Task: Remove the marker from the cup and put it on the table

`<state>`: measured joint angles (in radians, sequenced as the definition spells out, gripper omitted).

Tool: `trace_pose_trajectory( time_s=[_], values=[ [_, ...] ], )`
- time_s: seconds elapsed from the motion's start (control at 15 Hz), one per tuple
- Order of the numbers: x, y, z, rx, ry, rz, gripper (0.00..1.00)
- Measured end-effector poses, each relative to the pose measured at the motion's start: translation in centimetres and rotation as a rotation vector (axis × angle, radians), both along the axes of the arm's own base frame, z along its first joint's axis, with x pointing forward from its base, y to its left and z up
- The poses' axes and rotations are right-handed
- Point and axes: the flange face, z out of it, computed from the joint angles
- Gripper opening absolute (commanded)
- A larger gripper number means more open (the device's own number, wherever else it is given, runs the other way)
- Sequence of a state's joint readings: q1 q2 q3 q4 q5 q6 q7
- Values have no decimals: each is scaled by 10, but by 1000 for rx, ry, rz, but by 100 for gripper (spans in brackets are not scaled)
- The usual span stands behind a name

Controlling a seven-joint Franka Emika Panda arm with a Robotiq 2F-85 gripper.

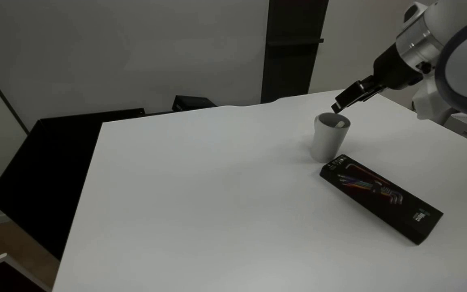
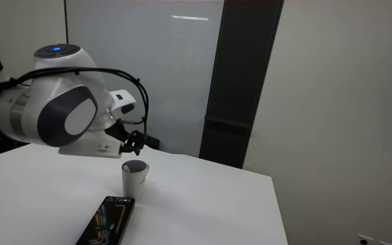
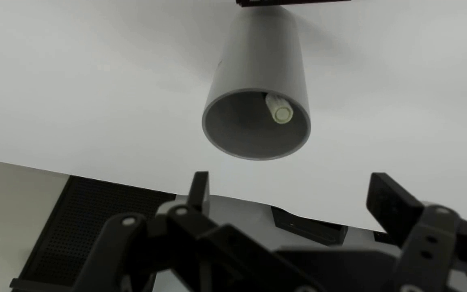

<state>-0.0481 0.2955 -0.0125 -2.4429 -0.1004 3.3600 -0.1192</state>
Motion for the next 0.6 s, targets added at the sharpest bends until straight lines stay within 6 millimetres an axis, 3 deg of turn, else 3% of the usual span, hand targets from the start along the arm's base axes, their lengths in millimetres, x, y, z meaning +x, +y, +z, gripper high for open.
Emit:
trace_pose_trajectory(
  time_s=[0.6],
  values=[
    [11, -15, -25, -7, 73, -30, 100]
  ],
)
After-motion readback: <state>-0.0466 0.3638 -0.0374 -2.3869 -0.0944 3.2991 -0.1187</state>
